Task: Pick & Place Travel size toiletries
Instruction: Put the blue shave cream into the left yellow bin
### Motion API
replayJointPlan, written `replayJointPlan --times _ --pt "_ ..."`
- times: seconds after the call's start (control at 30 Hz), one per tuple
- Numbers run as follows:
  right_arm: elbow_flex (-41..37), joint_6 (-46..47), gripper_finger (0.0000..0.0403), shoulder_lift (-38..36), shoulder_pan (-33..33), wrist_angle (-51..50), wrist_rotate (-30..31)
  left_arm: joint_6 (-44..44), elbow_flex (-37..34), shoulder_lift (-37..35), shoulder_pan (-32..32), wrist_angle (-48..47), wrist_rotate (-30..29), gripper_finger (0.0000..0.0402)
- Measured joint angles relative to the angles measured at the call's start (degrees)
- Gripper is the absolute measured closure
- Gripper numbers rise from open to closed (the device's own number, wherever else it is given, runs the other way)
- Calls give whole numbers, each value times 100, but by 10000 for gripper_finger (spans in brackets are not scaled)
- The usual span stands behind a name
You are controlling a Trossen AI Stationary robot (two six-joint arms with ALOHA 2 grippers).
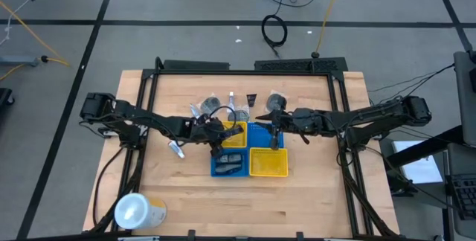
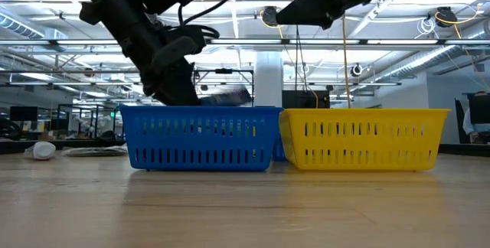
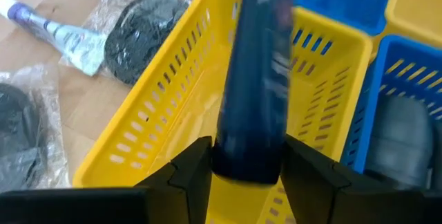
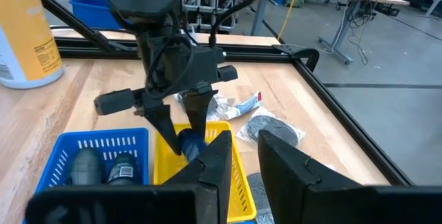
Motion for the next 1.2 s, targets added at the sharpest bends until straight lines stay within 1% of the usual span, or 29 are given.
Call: replayJointPlan --times 0.27,0.47,0.6,0.8,0.93,1.0,1.07,1.2 --pt "0 152 339 0 -255 -100 -5 85 0 0 -13 233 25 196" --pt "-1 59 334 149 -511 -374 -9 220 0 0 -4 458 -45 188" --pt "-7 -150 309 467 -797 -329 -6 249 0 0 -4 576 -45 188" --pt "-7 -74 246 1062 -1504 6 9 260 1 0 -4 641 -45 188" --pt "-9 -90 214 1413 -1893 317 -16 260 0 0 -4 648 -45 188" --pt "3 -121 202 1595 -2040 621 -163 260 0 0 -4 647 -45 188" --pt "-1 -196 195 1714 -2152 710 -413 260 1 0 -4 648 -45 188" --pt "0 -308 189 1956 -2306 1065 -612 258 0 0 -4 649 -45 188"
